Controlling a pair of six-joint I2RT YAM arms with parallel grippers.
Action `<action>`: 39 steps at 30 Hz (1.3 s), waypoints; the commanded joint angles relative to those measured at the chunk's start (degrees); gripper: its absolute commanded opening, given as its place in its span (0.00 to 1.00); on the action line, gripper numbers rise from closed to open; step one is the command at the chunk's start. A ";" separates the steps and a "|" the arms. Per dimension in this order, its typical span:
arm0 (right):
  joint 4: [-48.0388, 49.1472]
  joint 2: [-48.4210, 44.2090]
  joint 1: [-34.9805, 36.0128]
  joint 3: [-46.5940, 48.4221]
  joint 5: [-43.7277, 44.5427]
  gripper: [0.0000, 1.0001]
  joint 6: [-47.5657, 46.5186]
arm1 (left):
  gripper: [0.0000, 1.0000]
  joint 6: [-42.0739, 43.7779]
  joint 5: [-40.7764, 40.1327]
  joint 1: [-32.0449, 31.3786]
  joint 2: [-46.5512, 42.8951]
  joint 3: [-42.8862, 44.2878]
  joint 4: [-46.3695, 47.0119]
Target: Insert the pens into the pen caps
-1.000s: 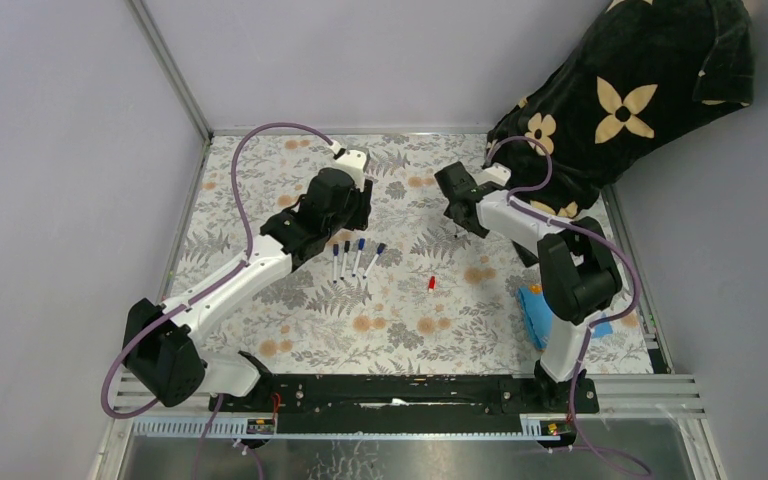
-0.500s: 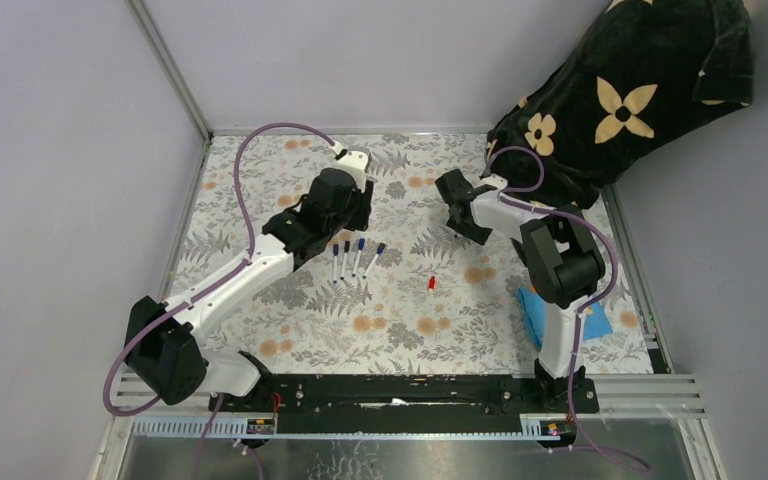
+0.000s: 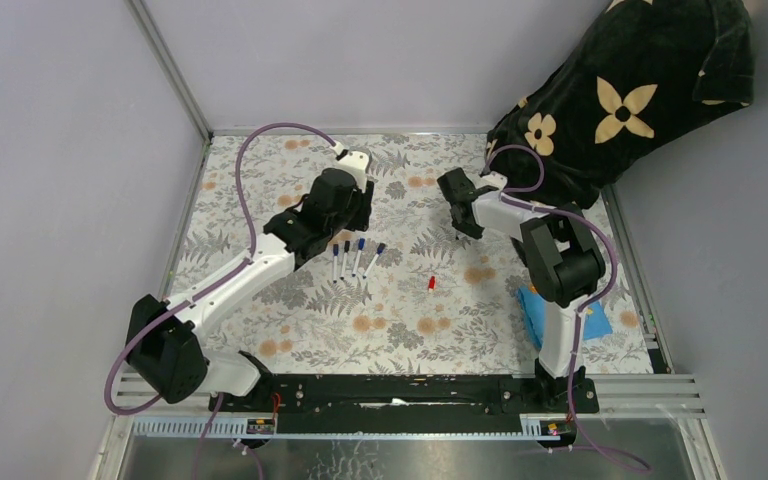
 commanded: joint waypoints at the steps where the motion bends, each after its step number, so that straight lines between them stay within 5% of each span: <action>1: 6.56 -3.67 -0.41 -5.14 -3.02 0.33 -1.13 | 0.48 0.25 -0.49 0.33 1.35 0.43 1.15; 12: 15.81 -12.42 -0.49 -13.12 -13.16 0.12 -7.39 | 0.48 -0.53 1.72 0.37 0.57 -0.32 2.22; 17: 22.75 -17.84 -0.45 -15.49 -27.81 0.11 -15.50 | 0.49 -1.32 6.34 0.33 -0.85 -1.49 4.68; 20: 34.17 -22.01 -0.49 -19.75 -45.57 0.10 -19.56 | 0.49 -3.35 7.34 0.49 -2.91 -3.36 7.28; 24: 55.09 -28.29 -0.51 -28.56 -55.06 0.11 -15.87 | 0.51 -5.55 11.47 0.76 -6.07 -6.14 11.83; 39: 94.35 -38.55 5.01 -44.61 -45.29 0.07 -2.69 | 0.55 -10.71 30.51 2.95 -15.15 -15.40 30.28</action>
